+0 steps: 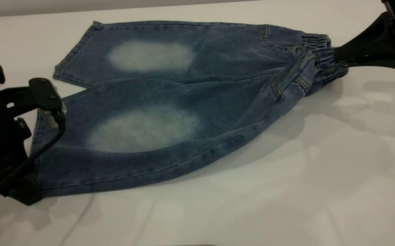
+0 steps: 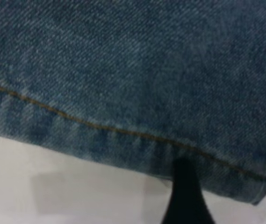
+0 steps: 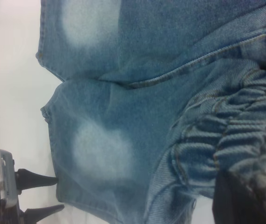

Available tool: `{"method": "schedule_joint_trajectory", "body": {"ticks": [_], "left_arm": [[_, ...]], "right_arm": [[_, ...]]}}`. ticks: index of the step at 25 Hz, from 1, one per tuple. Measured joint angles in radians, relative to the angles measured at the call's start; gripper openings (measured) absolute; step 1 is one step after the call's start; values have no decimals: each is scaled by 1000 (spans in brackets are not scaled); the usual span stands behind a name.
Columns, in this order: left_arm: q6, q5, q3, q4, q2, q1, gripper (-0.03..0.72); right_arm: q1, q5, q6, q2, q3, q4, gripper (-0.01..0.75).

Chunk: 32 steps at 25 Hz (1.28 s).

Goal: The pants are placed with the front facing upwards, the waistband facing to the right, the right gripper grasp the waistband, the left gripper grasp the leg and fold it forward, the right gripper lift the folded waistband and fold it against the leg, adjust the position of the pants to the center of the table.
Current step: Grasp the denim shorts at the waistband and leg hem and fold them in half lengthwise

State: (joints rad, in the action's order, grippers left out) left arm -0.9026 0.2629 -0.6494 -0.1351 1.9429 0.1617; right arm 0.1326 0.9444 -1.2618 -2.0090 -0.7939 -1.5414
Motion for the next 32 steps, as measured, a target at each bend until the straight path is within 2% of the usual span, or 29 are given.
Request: {"method": "schedule_joint_trajectory", "body": {"ticks": [3,5,7,9,14,20,26,32], "left_arm": [[-1,1,-5,0,4,0,397],[-1,-6,-6,-1,4,0,307],[-1,-6,-6,-27,4,0,161],[-1,2,-6,-68,-6,0,64],[18,86,-6,-121,-112,0,51],[209,239,19,-119,-269,0,51],[270,366,75,-118,-531,0,51],[313,567,83,-118,-778,0,51]], "right_arm": [[0,0,0,0,0,0,38],[0,0,0,0,0,0,38],[0,1,0,0,0,2,39],[0,12,4,0,0,12,39],[0,39,63,11,0,58,39],[0,39,146,94,0,172,39],[0,46,272,247,5,298,39],[0,54,346,381,114,358,39]]}}
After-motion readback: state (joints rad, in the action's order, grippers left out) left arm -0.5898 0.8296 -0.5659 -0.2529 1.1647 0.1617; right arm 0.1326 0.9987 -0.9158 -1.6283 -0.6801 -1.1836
